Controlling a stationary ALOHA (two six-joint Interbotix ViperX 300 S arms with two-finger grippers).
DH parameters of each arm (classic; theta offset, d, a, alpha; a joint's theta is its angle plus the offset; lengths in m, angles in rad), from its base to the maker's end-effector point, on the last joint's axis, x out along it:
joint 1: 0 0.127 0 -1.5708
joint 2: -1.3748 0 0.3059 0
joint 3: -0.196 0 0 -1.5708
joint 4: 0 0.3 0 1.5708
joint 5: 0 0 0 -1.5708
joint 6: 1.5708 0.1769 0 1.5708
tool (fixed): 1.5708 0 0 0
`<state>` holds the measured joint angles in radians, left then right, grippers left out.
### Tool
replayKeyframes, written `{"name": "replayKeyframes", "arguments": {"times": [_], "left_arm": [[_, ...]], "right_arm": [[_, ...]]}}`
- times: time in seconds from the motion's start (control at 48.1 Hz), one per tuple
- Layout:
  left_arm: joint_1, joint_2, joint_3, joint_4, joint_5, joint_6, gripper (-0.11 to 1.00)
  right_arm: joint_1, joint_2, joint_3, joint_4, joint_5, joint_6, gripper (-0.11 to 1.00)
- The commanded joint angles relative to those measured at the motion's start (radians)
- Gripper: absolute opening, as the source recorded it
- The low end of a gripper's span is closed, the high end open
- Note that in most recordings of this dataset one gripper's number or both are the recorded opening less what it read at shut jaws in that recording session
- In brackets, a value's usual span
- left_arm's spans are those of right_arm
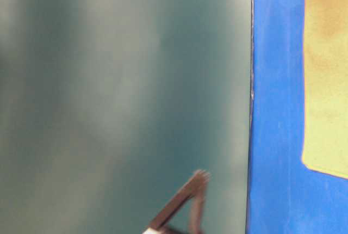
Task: Fold the orange towel.
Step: 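Move both grippers to the far corners of the orange towel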
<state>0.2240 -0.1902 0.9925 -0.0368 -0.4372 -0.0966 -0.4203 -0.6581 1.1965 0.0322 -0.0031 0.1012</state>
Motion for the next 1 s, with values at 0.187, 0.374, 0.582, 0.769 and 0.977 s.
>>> {"name": "replayKeyframes", "arguments": {"times": [0.187,0.374,0.582,0.769,0.977], "left_arm": [[0.067,0.207,-0.086,-0.002,-0.04,0.0,0.87],[0.098,0.341,-0.127,-0.002,-0.084,0.0,0.86],[0.104,0.436,-0.169,-0.002,-0.097,-0.002,0.86],[0.101,0.451,-0.175,-0.002,-0.063,-0.002,0.81],[0.078,0.451,-0.176,0.006,0.021,0.02,0.35]], "right_arm": [[-0.077,0.285,-0.009,-0.008,-0.12,-0.003,0.57],[-0.104,0.433,-0.011,-0.009,-0.206,-0.008,0.56],[-0.107,0.52,-0.017,-0.009,-0.258,-0.011,0.56],[-0.106,0.535,-0.015,-0.009,-0.258,-0.011,0.54],[-0.094,0.535,-0.015,-0.012,-0.245,-0.012,0.16]]}}
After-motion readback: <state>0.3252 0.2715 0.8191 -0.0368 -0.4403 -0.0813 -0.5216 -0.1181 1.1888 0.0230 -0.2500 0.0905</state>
